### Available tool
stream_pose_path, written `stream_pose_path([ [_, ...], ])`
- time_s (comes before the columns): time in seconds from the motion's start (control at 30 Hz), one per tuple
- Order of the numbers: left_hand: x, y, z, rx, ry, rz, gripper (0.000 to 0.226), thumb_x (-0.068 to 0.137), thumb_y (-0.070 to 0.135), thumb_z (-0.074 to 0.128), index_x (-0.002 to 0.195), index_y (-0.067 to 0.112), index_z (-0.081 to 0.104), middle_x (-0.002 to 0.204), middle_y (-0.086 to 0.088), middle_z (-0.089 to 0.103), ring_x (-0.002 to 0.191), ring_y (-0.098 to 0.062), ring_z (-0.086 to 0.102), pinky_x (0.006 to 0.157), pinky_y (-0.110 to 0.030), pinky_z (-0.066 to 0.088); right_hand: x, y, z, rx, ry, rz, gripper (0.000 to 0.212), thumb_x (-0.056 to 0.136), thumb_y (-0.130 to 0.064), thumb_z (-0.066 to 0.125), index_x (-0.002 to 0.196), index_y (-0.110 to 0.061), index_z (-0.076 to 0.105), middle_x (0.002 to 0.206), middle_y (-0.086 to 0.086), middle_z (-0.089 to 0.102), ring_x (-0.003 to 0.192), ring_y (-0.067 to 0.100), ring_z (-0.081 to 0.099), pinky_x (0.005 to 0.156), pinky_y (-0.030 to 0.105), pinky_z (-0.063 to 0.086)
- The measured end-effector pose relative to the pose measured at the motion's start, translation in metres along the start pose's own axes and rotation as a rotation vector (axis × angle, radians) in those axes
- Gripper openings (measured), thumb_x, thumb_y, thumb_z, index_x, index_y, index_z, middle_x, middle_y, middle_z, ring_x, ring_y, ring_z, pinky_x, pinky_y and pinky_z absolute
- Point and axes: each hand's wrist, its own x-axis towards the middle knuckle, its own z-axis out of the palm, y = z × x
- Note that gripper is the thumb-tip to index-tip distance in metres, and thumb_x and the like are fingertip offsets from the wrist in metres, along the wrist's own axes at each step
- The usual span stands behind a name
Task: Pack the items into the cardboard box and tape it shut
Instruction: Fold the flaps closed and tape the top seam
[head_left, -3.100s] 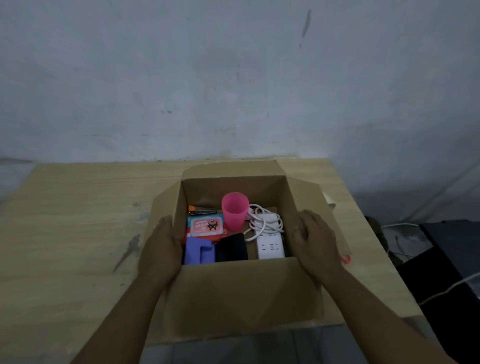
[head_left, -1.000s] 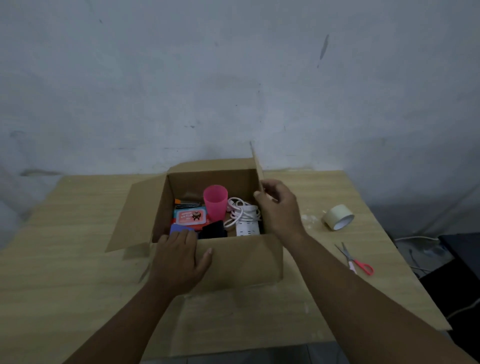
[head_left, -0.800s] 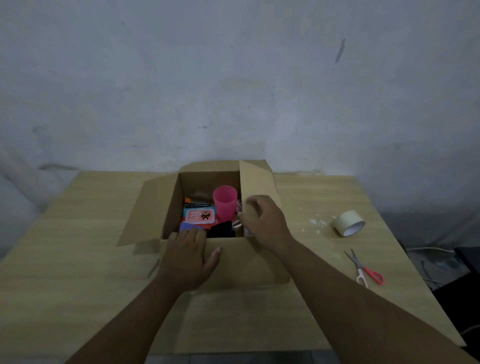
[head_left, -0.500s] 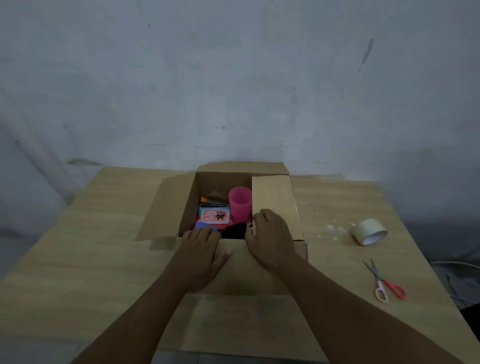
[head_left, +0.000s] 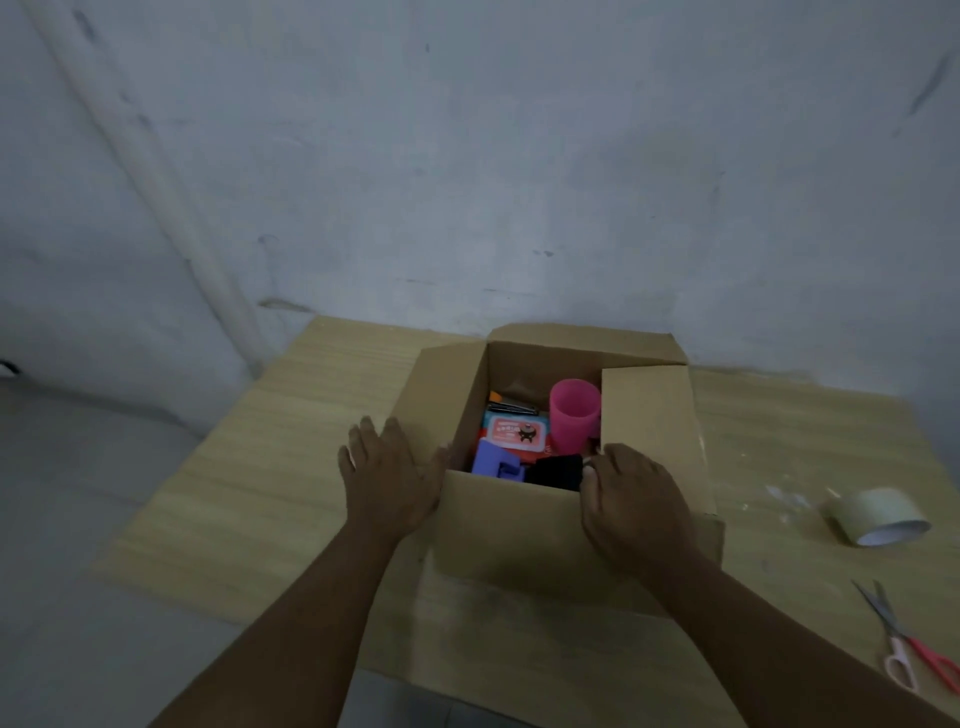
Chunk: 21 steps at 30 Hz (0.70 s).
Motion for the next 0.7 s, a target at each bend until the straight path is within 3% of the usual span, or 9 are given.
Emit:
stream_pose_path([
  [0.1,0.015,0.008,-0.006,-0.015,-0.137,-0.213,0.105,0.073,0.086,0.036,0.142,0.007,0.033,0.136,-0.022,0.046,0.122,-0.040,0.048,0.101,-0.051,0.037,0.000,0.003,0.001,-0.004,0.017,-0.021,0.032,0.093,-0.030,0.033,0.085,-0.017,0.061,0.080,0.001,0.057,0.075,0.019,0.052,0.067,0.034,0.041],
  [0.27,0.029,0.023,-0.026,0.000,0.037,-0.209,0.096,0.065,0.079,0.061,0.119,0.001,0.044,0.123,-0.017,0.046,0.112,-0.034,0.049,0.088,-0.044,0.045,0.001,0.003,0.002,0.005,0.023,-0.015,0.032,0.091,-0.030,0.033,0.083,-0.017,0.061,0.079,0.001,0.057,0.073,0.019,0.052,0.065,0.032,0.038],
  [0.4,0.030,0.034,-0.050,0.031,0.082,-0.073,0.080,0.069,0.053,0.075,0.118,-0.001,0.042,0.121,-0.017,0.043,0.107,-0.031,0.048,0.075,-0.039,0.050,0.001,0.003,0.001,0.006,0.026,-0.005,0.032,0.091,-0.031,0.033,0.081,-0.018,0.060,0.077,0.000,0.056,0.070,0.017,0.050,0.062,0.029,0.035],
  [0.5,0.020,0.050,-0.064,0.084,0.149,0.111,0.059,0.075,0.032,0.072,0.117,0.000,0.046,0.115,-0.015,0.047,0.099,-0.027,0.051,0.057,-0.029,0.047,0.002,0.002,0.000,0.017,0.012,0.009,0.033,0.090,-0.032,0.033,0.082,-0.019,0.061,0.078,-0.001,0.057,0.071,0.016,0.052,0.064,0.030,0.037],
  [0.6,-0.001,0.080,-0.076,0.038,0.150,0.313,0.030,0.087,0.018,0.060,0.113,0.010,0.047,0.110,-0.007,0.049,0.090,-0.023,0.056,0.052,-0.028,0.038,0.003,0.000,-0.001,0.014,0.000,0.028,0.031,0.092,-0.034,0.034,0.085,-0.019,0.060,0.082,-0.002,0.056,0.074,0.014,0.051,0.066,0.029,0.038],
  [0.7,-0.027,0.101,-0.069,0.021,0.077,0.517,0.024,0.084,0.015,0.064,0.105,0.013,0.053,0.100,-0.005,0.053,0.084,-0.022,0.057,0.051,-0.030,0.044,0.000,0.002,-0.004,0.052,0.016,0.034,0.028,0.093,-0.034,0.037,0.089,-0.017,0.059,0.086,0.001,0.054,0.077,0.017,0.049,0.068,0.031,0.040],
])
